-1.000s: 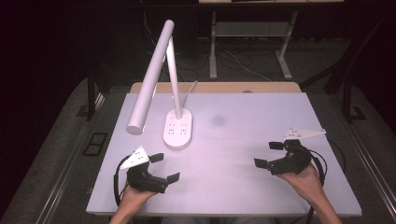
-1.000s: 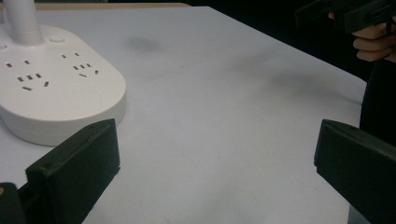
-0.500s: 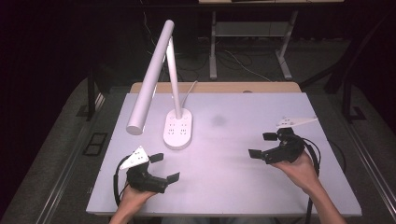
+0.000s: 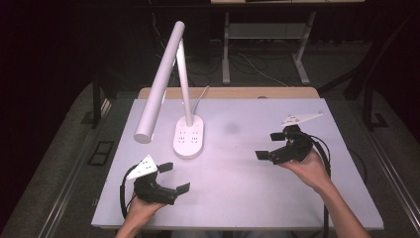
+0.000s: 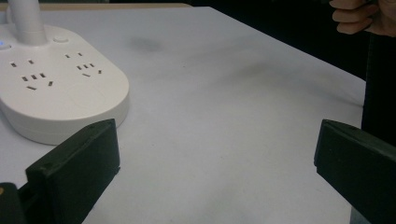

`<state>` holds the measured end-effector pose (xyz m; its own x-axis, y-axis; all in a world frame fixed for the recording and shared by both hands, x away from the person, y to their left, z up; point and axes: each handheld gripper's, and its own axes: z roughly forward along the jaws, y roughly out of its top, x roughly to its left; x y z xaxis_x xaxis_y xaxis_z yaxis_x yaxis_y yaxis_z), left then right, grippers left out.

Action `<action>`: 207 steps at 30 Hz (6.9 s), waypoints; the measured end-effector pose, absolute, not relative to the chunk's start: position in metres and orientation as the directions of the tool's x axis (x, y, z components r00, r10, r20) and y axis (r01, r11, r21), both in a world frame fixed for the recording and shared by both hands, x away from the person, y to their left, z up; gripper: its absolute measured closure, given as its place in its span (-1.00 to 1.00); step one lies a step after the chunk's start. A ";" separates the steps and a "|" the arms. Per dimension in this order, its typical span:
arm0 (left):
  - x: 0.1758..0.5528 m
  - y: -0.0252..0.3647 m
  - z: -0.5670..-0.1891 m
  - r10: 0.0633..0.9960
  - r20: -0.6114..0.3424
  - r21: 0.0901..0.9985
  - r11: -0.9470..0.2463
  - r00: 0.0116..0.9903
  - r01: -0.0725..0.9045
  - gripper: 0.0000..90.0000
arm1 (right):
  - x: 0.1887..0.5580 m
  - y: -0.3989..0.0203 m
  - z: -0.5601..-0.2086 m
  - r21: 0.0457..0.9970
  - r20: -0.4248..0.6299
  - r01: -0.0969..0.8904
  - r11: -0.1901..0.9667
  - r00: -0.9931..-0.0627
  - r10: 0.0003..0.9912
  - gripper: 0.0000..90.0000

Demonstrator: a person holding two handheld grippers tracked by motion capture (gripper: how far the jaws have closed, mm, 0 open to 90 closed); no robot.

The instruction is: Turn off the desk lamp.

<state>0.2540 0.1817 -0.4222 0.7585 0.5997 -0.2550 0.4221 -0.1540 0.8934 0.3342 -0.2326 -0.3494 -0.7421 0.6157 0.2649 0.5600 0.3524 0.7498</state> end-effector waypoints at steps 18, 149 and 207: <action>0.255 0.182 -0.422 0.602 -0.248 0.893 -0.161 0.759 0.419 -1.00 | 0.365 -0.201 -0.338 0.752 0.259 0.543 0.373 -0.764 0.590 -0.99; 0.255 0.184 -0.422 0.586 -0.260 0.896 -0.149 0.767 0.418 -1.00 | 0.503 -0.040 -0.431 0.687 0.368 0.653 0.318 -0.690 0.623 1.00; 0.256 0.184 -0.422 0.583 -0.265 0.895 -0.149 0.768 0.421 -1.00 | 0.499 -0.044 -0.429 0.679 0.389 0.680 0.277 -0.654 0.649 1.00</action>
<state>0.2556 0.1836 -0.4217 0.7682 0.5830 -0.2646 0.4210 -0.1487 0.8948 0.4987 -0.0441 -0.4287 -0.6536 0.6489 0.3895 0.6796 0.2768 0.6793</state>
